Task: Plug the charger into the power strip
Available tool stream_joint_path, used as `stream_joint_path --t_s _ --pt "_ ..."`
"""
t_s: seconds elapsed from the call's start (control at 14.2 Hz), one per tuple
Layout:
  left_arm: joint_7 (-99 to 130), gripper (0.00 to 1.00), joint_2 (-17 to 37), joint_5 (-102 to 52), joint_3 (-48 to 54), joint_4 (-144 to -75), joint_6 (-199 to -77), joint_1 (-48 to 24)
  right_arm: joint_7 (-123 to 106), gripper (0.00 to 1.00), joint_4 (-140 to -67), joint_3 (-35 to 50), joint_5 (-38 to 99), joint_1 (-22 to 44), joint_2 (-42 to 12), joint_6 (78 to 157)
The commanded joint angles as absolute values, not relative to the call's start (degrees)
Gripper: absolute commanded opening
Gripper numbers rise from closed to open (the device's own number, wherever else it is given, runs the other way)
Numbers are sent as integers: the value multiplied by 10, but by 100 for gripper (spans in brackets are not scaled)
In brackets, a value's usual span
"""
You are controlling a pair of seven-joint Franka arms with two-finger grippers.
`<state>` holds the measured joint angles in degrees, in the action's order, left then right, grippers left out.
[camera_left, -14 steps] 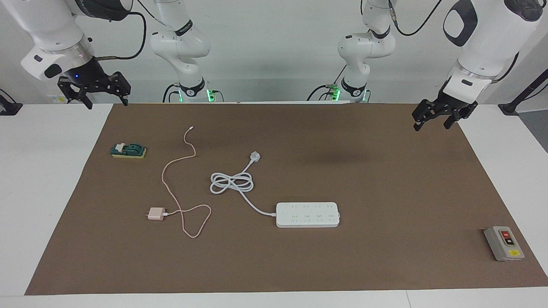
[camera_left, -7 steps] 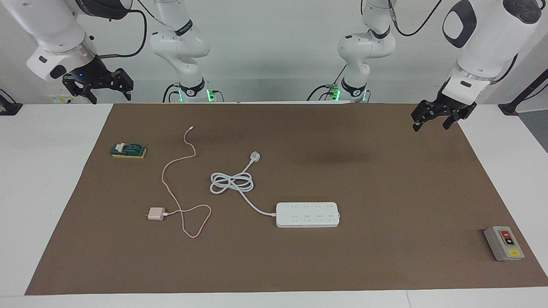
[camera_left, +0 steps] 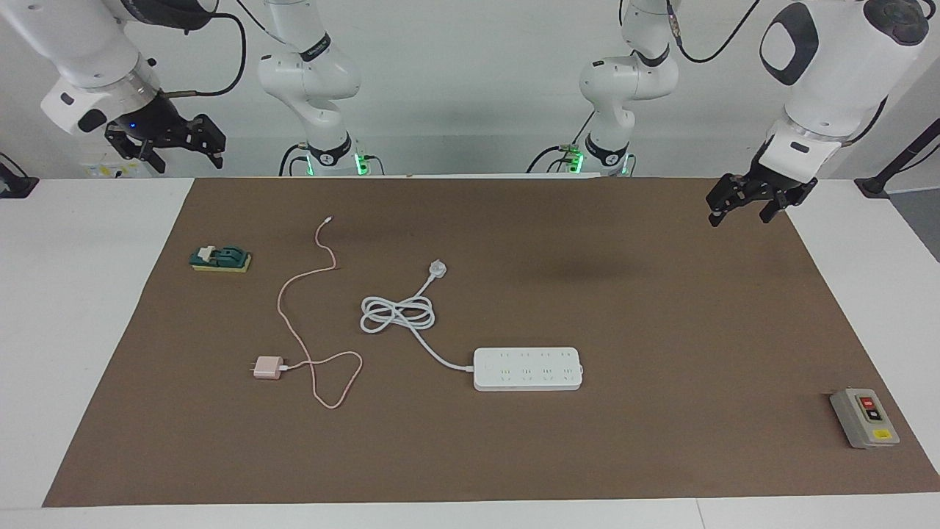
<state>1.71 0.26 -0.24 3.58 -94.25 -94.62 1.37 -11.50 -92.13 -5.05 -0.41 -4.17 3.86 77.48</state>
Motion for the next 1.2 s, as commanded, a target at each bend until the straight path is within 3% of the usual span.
stream_joint_path --t_s 0.0,0.28,0.49,0.7,1.12 --pt "9 100 -21 -10 40 -973 -951 20 -62 100 -959 -48 34 -71 42 816" --pt "-23 100 -32 -61 35 -997 -954 35 99 100 -997 -50 99 -91 33 846" --pt "-35 100 -35 -142 35 -1015 -960 33 198 100 -1001 -50 163 -113 -8 859" --pt "-122 100 -70 -336 33 -1131 -1034 60 276 100 -1001 -50 219 -132 -57 886" --pt "-260 100 -16 -633 36 -1167 -1023 33 411 100 -999 -51 367 -148 -150 947"
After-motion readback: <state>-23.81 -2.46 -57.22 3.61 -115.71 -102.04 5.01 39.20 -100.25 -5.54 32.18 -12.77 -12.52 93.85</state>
